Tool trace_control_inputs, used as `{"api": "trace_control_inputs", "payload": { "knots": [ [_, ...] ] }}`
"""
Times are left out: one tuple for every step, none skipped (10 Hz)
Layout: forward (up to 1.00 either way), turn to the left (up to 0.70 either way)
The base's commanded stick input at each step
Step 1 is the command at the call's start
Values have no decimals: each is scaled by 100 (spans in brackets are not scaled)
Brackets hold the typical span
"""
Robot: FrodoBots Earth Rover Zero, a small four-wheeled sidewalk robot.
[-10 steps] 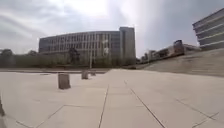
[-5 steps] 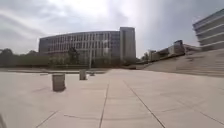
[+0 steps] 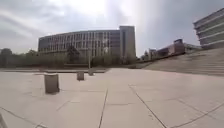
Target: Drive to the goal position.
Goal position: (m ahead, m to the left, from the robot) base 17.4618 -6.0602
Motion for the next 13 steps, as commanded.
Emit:
{"api": "trace_control_inputs", "payload": {
  "knots": [
    [70,0],
    [70,0],
    [70,-35],
    [70,-35],
    [70,-35],
    [70,-35],
    [70,-35],
    [70,-35],
    [70,-25],
    [70,0],
    [70,0],
    [70,0],
    [70,0]
  ]
}}
